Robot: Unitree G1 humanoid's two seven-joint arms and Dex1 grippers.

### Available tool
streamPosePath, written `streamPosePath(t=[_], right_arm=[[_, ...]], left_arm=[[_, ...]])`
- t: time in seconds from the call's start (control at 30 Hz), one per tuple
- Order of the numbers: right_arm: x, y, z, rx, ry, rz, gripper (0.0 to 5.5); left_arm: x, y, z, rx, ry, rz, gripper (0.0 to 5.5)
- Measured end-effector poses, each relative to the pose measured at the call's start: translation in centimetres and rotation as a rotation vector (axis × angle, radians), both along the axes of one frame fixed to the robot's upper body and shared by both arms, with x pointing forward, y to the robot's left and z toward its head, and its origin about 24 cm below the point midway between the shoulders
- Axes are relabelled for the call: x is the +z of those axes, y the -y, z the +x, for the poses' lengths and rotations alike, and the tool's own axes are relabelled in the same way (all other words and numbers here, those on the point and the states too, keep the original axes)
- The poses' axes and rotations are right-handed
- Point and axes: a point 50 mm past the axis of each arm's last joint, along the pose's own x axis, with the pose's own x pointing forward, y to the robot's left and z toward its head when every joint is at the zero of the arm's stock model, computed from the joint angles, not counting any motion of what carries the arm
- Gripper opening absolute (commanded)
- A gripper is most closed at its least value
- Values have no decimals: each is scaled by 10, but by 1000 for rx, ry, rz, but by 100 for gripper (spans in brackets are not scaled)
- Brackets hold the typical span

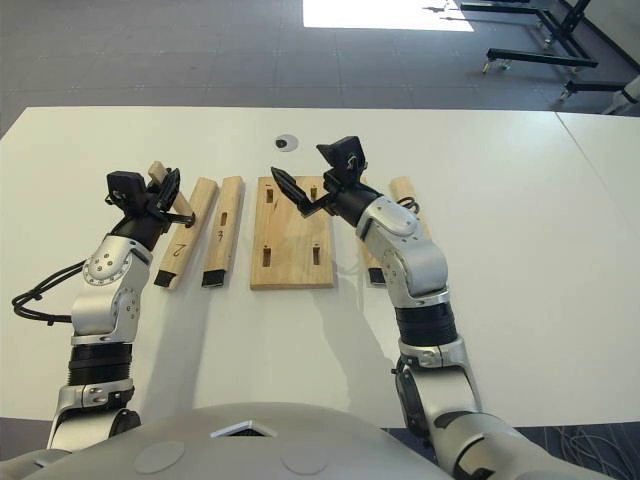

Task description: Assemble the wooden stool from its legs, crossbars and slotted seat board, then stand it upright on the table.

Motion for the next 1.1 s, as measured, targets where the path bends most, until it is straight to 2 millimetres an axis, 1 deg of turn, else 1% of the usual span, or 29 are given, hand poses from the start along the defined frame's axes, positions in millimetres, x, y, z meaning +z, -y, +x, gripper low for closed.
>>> streamPosePath(t=[0.2,0.37,0.47,0.73,0.83,1.1], right_arm=[[0,-1,0,2,-1,1,537],[0,-2,0,5,-1,4,537],[0,-2,0,5,-1,5,537],[0,-2,0,4,-1,5,537],[0,-2,0,4,-1,4,537],[0,-2,0,4,-1,4,537]], left_arm=[[2,-1,0,8,-4,1,38],[10,0,0,11,14,3,38],[10,0,0,12,13,3,38],[2,0,-3,23,-10,-8,38],[-6,-2,-3,31,-34,-4,38],[-7,-2,-4,29,-28,7,38]])
